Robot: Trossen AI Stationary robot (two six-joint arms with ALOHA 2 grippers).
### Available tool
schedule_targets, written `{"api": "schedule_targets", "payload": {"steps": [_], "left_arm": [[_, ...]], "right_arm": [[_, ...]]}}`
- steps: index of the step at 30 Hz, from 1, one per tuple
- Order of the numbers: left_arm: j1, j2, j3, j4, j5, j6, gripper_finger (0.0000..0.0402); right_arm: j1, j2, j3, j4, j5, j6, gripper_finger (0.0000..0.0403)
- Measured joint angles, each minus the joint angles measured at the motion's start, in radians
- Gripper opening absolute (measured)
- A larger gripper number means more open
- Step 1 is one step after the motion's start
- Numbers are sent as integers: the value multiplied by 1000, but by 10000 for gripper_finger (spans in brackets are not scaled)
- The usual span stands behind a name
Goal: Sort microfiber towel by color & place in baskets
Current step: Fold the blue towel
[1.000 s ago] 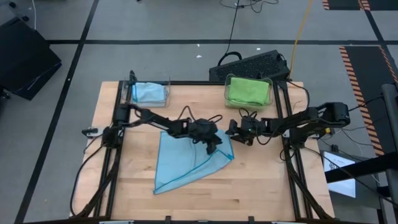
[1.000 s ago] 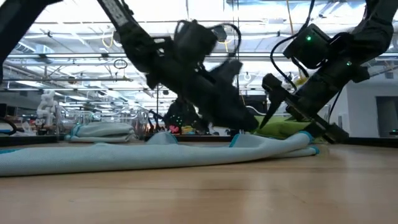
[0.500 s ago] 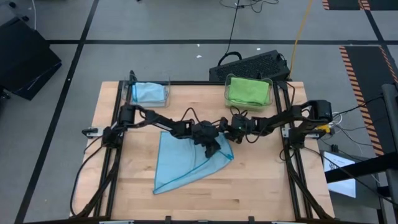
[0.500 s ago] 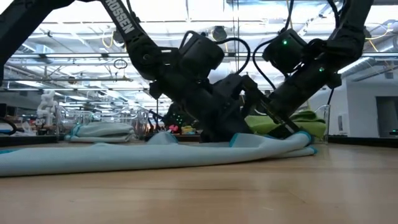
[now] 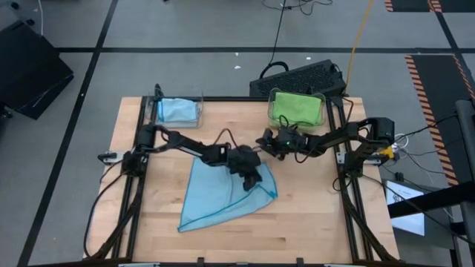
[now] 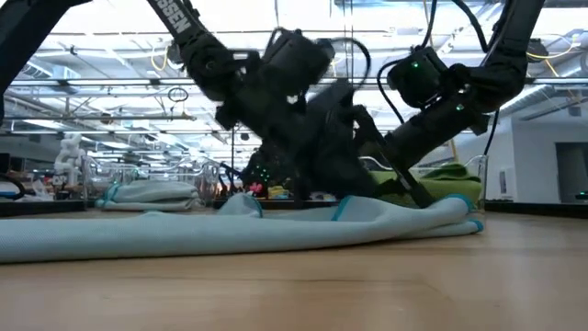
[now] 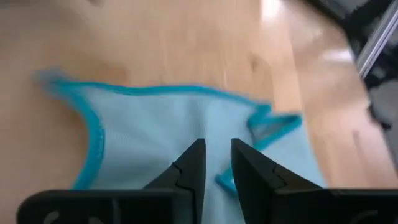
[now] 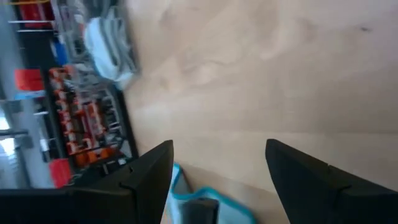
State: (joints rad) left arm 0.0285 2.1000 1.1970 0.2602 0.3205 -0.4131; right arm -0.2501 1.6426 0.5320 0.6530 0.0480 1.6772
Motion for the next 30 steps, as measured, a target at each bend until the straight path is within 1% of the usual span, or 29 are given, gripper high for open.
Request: {"api": "schedule_targets", "payload": {"steps": [2,5,9,15,17,20,22,27,30], "left_arm": [[21,-46,2,-35,0,-1,76],[47,-123,2,-139,-3,2,76],[57,-248,3,-354,-14,45,76],[9,-386,0,-728,-83,82,76],[-19,-419,-21,-799,-96,65,76],[-70,-467,-108,-815,-104,-18,76],[-113,-499,-175,-766,-105,-110,76],[-232,-565,-319,-695,-116,-351,76],[-301,-582,-350,-664,-117,-440,76]], "right_arm": [[-5,-12,0,11,-28,-19,249],[-12,-46,-7,13,-79,-83,249],[-17,-136,-42,10,-150,-157,249],[6,-320,-140,24,-286,-322,249],[40,-385,-180,24,-314,-357,249],[104,-452,-229,9,-315,-387,249],[146,-474,-251,1,-315,-438,249],[227,-455,-240,0,-315,-631,243],[242,-418,-217,0,-315,-759,226]]}}
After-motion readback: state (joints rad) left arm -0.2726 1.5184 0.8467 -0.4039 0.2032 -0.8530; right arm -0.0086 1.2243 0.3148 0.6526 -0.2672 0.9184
